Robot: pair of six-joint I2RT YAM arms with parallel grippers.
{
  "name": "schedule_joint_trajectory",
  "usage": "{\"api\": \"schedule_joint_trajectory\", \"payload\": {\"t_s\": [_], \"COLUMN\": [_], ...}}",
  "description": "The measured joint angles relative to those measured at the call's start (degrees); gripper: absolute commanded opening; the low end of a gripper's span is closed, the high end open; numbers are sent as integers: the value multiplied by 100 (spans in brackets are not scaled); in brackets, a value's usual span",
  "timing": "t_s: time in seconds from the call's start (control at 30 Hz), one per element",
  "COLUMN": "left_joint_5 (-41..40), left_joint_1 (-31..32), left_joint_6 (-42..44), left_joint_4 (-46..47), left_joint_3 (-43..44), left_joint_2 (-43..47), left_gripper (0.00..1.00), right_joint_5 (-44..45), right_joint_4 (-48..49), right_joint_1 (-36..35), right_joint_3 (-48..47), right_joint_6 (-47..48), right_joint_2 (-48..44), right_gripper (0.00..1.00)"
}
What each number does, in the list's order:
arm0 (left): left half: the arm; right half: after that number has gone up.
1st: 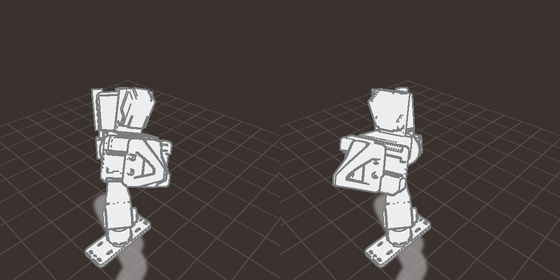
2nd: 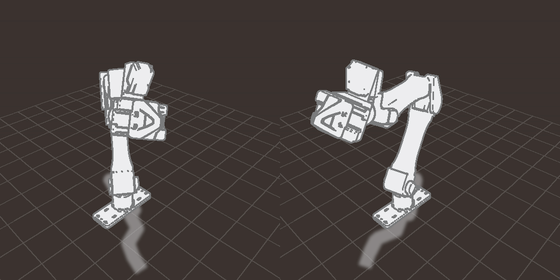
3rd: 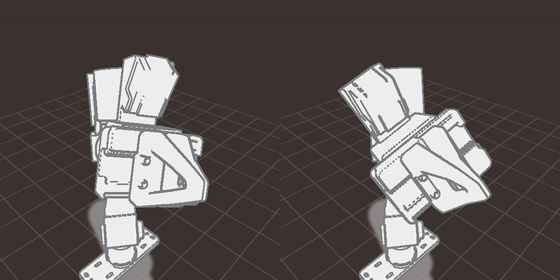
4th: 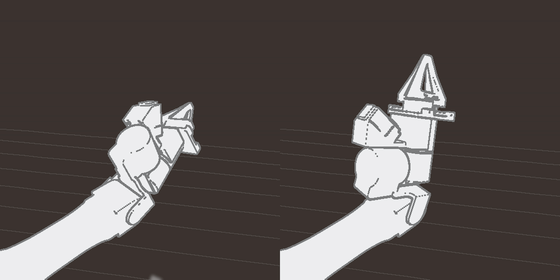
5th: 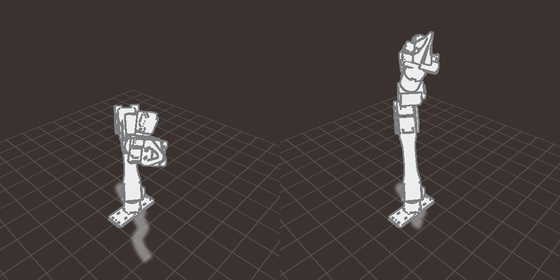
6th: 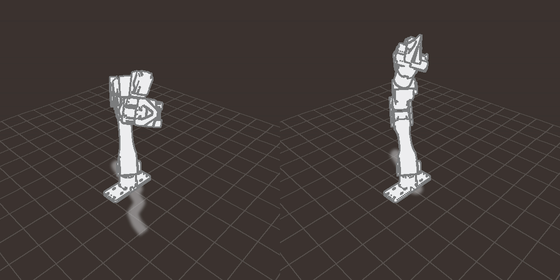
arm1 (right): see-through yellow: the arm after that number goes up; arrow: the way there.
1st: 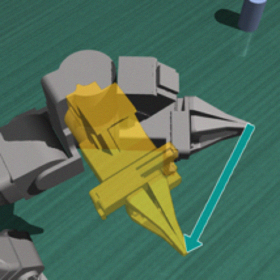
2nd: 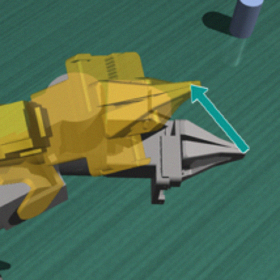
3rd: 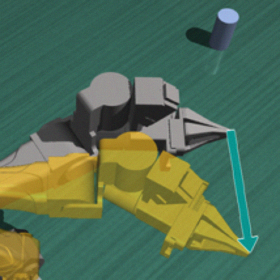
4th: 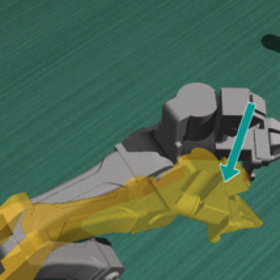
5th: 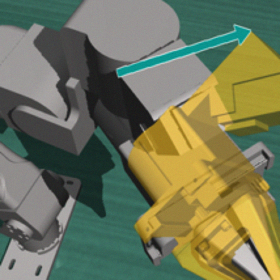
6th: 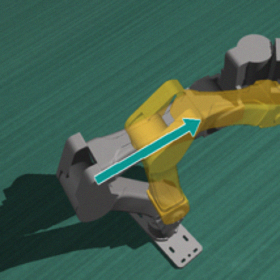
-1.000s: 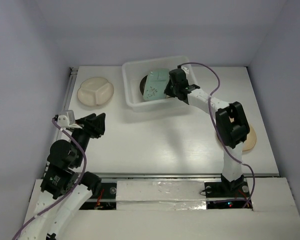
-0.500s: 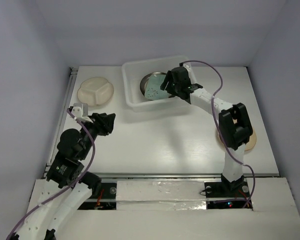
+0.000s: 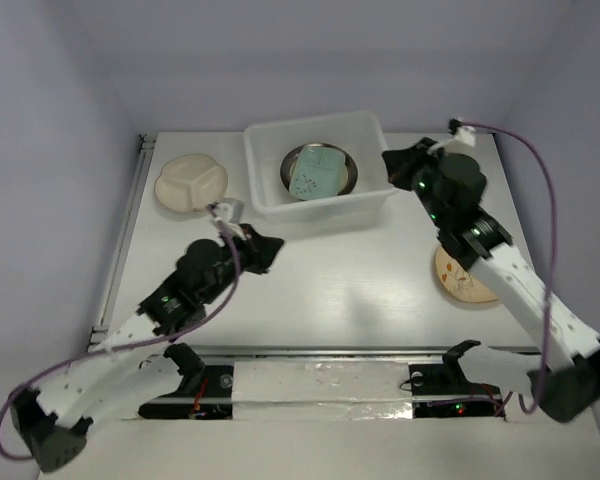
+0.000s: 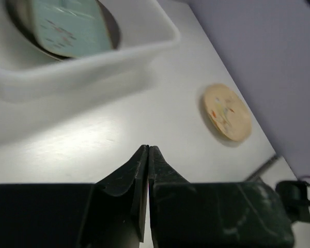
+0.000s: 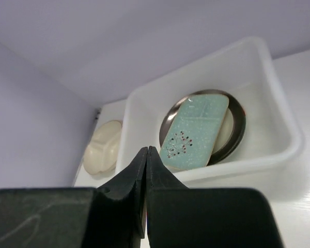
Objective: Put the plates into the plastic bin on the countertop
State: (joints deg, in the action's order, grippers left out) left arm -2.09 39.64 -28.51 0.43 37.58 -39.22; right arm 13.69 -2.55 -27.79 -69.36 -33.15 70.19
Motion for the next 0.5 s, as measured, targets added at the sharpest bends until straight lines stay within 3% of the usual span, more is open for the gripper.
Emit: {"api": "schedule_joint_trajectory", "payload": {"t_s": [0.13, 0.27, 0.37, 0.4, 0.43, 0.5], "left_joint_5": [-535, -693, -728, -708, -684, -568], "left_joint_1": [1486, 2079, 2334, 2398, 2452, 2533], "left_joint_6": [-192, -310, -356, -363, -367, -420], "left_joint_4": [708, 1215, 1432, 1471, 1526, 1714], "left_joint_3": [72, 398, 942, 1237, 1528, 2208], "left_joint_2": [-1373, -3123, -4306, -4680, -5007, -5727], "left_gripper": [0, 0, 12, 22, 27, 35], "right_joint_5": [92, 107, 83, 76, 63, 50], "right_joint_4": [-181, -315, -474, -544, -654, -927], "right_joint_1": [-2, -2, 0, 0, 0, 0], "right_joint_3": [789, 1060, 1261, 1333, 1410, 1519], "right_joint_6": [83, 74, 33, 13, -2, -37], "right_joint_2": [-1801, -3161, -3845, -3989, -4116, -4319], "right_gripper": [0, 0, 4, 7, 16, 24]}}
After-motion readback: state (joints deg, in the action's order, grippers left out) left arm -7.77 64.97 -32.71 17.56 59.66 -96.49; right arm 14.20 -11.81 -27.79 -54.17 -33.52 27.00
